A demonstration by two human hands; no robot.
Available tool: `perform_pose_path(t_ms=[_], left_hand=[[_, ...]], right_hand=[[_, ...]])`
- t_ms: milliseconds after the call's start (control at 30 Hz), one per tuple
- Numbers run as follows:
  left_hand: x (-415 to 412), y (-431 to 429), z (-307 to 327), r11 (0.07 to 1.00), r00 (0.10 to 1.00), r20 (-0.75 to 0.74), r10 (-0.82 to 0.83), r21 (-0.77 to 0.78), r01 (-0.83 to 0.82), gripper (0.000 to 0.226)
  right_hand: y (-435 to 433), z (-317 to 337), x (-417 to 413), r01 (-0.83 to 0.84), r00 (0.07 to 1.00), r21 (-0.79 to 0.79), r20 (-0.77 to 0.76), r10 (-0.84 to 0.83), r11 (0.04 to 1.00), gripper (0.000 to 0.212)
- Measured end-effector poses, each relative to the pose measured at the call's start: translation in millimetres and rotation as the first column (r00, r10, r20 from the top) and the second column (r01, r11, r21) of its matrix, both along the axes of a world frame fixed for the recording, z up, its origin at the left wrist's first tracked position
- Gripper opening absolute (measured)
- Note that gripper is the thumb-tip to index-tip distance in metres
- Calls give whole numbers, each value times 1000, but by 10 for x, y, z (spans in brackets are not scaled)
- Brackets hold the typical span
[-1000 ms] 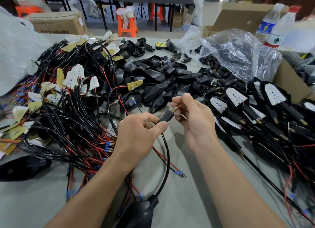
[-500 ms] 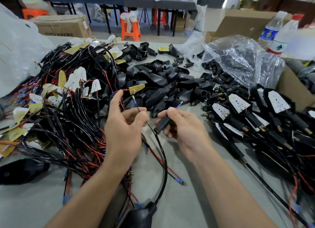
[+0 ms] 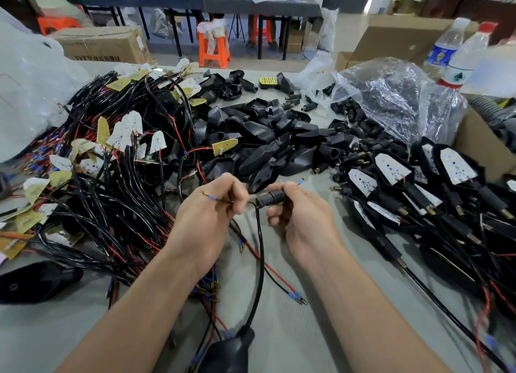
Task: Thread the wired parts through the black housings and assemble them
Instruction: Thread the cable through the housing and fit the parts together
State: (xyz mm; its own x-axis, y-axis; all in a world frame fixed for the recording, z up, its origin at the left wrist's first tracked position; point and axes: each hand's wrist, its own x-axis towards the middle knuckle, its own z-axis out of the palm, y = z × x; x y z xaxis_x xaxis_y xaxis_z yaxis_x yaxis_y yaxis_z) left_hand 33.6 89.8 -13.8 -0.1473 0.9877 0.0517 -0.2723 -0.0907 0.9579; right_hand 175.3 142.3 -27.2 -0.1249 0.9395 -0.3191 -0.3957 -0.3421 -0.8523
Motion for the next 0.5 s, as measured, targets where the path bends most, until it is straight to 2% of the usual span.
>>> perform_pose_path(t_ms=[67, 133, 200, 233, 300, 367, 400, 433, 500], left_hand=[[14, 9, -25, 994, 990, -102, 98, -38, -102, 38], [14, 17, -38, 966, 960, -150, 236, -71, -248, 44], [-4, 7, -31, 941, 936, -181, 303, -96, -324, 49], [-7, -4, -18, 941, 942, -149, 300, -116, -318, 50], [-12, -28, 20, 961, 968, 76, 239, -162, -225, 52], [-30, -37, 62, 984, 920, 366, 141, -156, -89, 56], [-43, -33, 82, 990, 882, 460, 98, -134, -40, 54], [-53, -23, 93, 994, 859, 506, 69, -111, -14, 47], [-35, -2, 94, 996, 889, 453, 68, -75, -39, 30]], right_hand=[[-4, 12, -2, -11, 1000, -7, -6, 11, 1000, 31], [-12, 26, -9, -34, 999, -10, -7, 34, 999, 31], [-24, 36, -11, -70, 997, -2, 11, 70, 998, 30], [-28, 43, -16, -83, 996, 3, 21, 83, 997, 29], [-29, 49, -29, -86, 996, 4, 30, 86, 996, 28], [-26, 52, -46, -71, 997, -6, 33, 71, 997, 27], [-25, 51, -55, -67, 997, -11, 32, 67, 998, 26], [-25, 46, -66, -70, 997, -14, 30, 71, 997, 26], [-31, 34, -85, -90, 996, -18, 26, 91, 996, 26]])
